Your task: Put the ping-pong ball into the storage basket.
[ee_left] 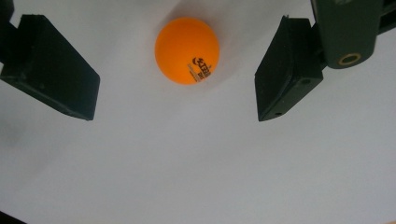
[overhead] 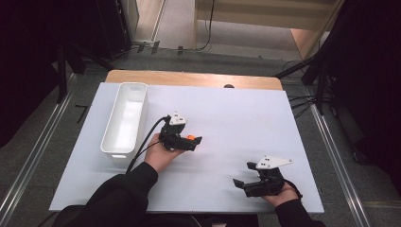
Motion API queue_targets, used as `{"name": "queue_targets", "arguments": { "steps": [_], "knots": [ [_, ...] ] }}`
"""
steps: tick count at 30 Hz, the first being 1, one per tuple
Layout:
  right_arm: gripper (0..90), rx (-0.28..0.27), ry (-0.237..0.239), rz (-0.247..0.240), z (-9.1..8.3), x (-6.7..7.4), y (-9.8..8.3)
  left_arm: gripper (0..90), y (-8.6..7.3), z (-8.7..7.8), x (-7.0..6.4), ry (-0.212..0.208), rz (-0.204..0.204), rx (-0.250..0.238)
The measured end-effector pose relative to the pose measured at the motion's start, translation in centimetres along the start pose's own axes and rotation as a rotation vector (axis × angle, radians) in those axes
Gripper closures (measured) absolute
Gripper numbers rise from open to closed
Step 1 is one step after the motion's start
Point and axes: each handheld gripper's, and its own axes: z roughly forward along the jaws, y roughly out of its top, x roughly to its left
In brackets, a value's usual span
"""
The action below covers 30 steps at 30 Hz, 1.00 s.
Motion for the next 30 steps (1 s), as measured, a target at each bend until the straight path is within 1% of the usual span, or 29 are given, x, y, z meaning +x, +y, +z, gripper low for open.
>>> {"name": "queue_targets", "arguments": {
  "steps": [3, 4, 6, 10, 12, 13, 15, 17, 20, 22, 26, 28, 30],
  "knots": [
    [12.7, 0.001, 0.001, 0.001, 0.0, 0.0, 0.0, 13.6, -0.2, 0.2, 0.1, 0.007, -0.006, 0.002],
    [12.7, 0.001, 0.0, 0.001, 0.0, 0.0, 0.0, 12.9, -0.3, 0.3, 0.2, 0.004, -0.009, -0.001],
    [12.7, 0.003, -0.001, 0.004, 0.0, 0.0, 0.0, 10.4, -0.5, 0.5, 0.3, 0.006, -0.008, 0.003],
    [12.7, 0.003, -0.001, 0.002, 0.0, 0.0, 0.0, 10.4, -0.9, 0.8, 0.4, 0.001, -0.011, 0.014],
    [12.7, 0.005, 0.0, 0.003, 0.0, 0.0, 0.0, 10.4, -1.1, 1.0, 0.3, 0.003, -0.006, 0.025],
    [12.7, 0.005, 0.001, 0.004, 0.0, 0.0, 0.0, 10.4, -1.1, 1.1, 0.3, 0.004, 0.004, 0.031],
    [12.7, 0.005, 0.003, 0.004, 0.0, 0.0, 0.0, 10.4, -1.3, 1.4, 0.2, 0.008, 0.006, 0.036],
    [12.7, 0.006, 0.005, 0.002, 0.0, 0.0, 0.0, 10.4, -1.5, 1.5, 0.2, 0.009, 0.014, 0.052],
    [12.7, 0.009, 0.01, 0.006, 0.1, 0.0, -0.1, 10.7, -1.7, 1.7, 0.1, 0.006, 0.011, 0.043],
    [12.7, 0.01, 0.011, 0.004, 0.1, 0.0, -0.1, 10.7, -2.2, 2.0, 0.1, 0.009, 0.001, 0.054],
    [12.7, 0.011, 0.011, 0.003, 0.1, 0.1, -0.1, 10.7, -2.5, 2.3, 0.0, 0.018, 0.013, 0.069],
    [12.7, 0.01, 0.012, 0.004, 0.1, 0.1, 0.0, 10.7, -2.8, 2.5, -0.1, 0.036, 0.036, 0.093],
    [12.7, 0.009, 0.012, 0.002, 0.1, 0.0, 0.0, 10.7, -2.9, 2.6, -0.1, 0.04, 0.041, 0.101]
  ]
}}
